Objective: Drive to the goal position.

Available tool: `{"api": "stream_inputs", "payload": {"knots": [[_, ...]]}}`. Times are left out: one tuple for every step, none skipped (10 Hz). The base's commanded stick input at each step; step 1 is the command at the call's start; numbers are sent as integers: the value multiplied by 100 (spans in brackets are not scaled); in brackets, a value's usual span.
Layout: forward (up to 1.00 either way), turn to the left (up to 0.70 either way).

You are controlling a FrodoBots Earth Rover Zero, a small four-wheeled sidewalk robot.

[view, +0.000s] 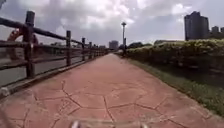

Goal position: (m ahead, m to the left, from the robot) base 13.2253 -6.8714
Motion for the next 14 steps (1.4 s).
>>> {"api": "stream_inputs", "payload": {"knots": [[69,0],[69,0],[69,0],[69,0],[69,0],[69,0],[69,0],[69,0],[69,0],[69,0],[69,0],[69,0],[69,0],[69,0]]}}
